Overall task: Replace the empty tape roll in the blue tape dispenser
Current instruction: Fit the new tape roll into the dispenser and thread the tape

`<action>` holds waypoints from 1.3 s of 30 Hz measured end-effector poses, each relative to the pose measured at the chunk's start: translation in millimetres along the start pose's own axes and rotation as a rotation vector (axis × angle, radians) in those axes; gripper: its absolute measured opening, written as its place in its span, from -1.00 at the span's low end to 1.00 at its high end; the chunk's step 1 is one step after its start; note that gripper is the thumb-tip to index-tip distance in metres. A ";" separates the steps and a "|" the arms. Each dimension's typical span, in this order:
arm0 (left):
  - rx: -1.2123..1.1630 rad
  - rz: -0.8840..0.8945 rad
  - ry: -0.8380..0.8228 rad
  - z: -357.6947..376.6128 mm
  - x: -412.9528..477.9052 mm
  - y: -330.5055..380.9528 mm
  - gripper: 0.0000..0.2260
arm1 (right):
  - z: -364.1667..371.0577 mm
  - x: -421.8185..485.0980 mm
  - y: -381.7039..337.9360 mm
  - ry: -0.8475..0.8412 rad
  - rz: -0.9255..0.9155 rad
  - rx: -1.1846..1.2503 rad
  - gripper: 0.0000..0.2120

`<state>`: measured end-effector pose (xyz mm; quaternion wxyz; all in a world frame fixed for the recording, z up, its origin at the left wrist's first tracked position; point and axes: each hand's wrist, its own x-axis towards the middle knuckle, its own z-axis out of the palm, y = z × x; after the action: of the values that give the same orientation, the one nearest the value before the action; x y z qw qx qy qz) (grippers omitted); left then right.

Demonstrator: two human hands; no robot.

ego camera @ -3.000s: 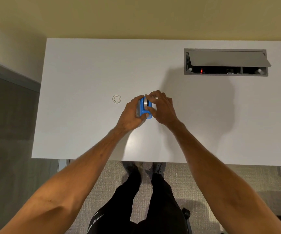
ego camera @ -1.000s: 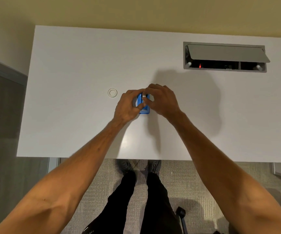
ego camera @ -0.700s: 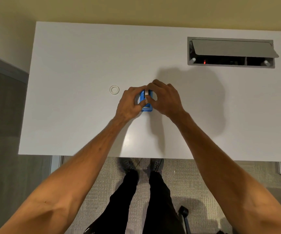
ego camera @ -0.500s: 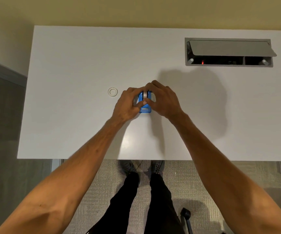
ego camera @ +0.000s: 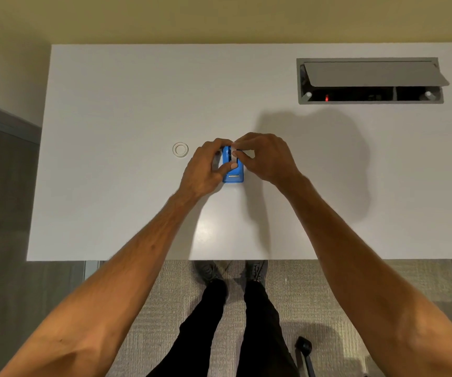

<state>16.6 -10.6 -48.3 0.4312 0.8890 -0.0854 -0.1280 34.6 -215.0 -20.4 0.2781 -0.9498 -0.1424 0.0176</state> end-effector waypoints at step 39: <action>0.056 -0.002 0.062 6.5 -2.1 -5.0 -0.55 | 4.5 -4.2 -3.2 0.036 -0.204 -0.219 -0.77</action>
<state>12.8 -11.8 -55.8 0.4083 0.9044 -0.0747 -0.0983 29.1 -211.2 -22.7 0.1758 -0.9552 -0.2339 -0.0436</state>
